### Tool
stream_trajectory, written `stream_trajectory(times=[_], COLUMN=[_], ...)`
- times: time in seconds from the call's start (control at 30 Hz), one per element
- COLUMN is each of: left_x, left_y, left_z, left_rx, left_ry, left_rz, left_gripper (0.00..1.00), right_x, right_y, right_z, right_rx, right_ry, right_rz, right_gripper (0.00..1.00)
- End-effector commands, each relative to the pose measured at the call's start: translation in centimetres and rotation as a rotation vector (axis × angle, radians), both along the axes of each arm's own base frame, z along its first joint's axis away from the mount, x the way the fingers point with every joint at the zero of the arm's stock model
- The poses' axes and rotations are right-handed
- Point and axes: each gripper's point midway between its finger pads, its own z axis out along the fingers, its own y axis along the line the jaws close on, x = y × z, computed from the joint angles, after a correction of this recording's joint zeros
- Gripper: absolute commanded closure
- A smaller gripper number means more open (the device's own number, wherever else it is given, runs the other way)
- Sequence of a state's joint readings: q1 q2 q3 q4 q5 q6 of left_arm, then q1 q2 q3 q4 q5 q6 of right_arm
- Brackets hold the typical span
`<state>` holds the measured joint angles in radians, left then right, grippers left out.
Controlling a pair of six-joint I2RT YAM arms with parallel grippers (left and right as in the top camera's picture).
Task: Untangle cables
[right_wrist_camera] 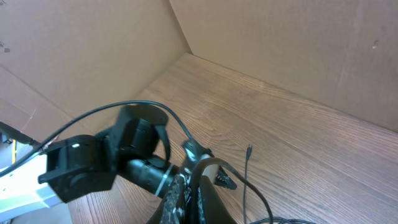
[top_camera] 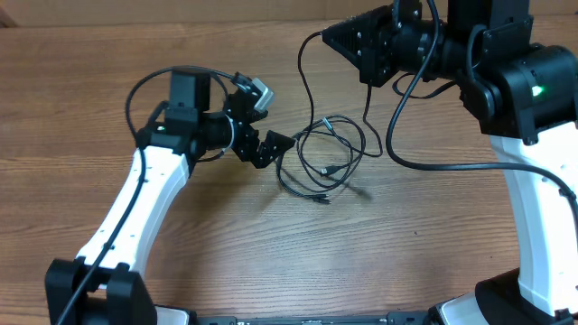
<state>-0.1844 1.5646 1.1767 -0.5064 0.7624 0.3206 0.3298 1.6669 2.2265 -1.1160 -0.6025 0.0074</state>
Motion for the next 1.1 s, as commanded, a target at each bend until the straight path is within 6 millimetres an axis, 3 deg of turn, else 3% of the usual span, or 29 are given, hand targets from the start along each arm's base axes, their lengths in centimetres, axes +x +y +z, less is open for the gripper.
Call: stream_trajectory(times=[0.0,0.1,0.23,0.27,0.4,0.63,0.8,0.83,0.9,1.07], left_x=[1.5,1.2,0.5,0.3,-0.4,-1.0,-3.0,-3.7,-4.2,-4.6], left_y=[1.4,1.5,2.3,2.9,5.0,8.9,10.8,11.3,11.3,11.4], left_z=[-4.0,-6.0,-7.2,-7.6,-7.9,-5.4,-4.0,-3.6,-3.2,-3.3], left_rx=[0.159,0.177,0.218,0.248,0.327,0.322,0.351,0.363,0.357,0.361], left_ry=[0.014,0.082,0.148,0.169,0.239,0.344,0.391,0.398,0.408,0.424], left_rz=[0.057,0.054,0.080,0.106,0.222,0.535,0.671,0.692,0.703,0.706], left_gripper=[0.00,0.00,0.01,0.00,0.00,0.00,0.00,0.00,0.00,0.00], right_x=[-0.8,-0.5,2.6,4.3,7.1,7.7,6.9,6.5,6.0,5.0], right_y=[-0.2,-0.4,-3.6,-6.2,-13.2,-25.2,-31.8,-34.2,-37.2,-40.8], right_z=[1.6,1.5,0.7,0.7,1.6,1.2,-1.5,-3.3,-5.6,-10.6], right_rx=[0.017,0.007,-0.098,-0.143,-0.232,-0.327,-0.336,-0.317,-0.307,-0.315], right_ry=[-0.041,-0.045,-0.082,-0.095,-0.163,-0.132,0.006,0.090,0.191,0.396], right_rz=[0.001,-0.019,-0.255,-0.421,-0.746,-1.132,-1.302,-1.380,-1.467,-1.575], right_gripper=[0.96,0.96,0.96,0.96,0.96,0.96,0.96,0.96,0.96,0.96])
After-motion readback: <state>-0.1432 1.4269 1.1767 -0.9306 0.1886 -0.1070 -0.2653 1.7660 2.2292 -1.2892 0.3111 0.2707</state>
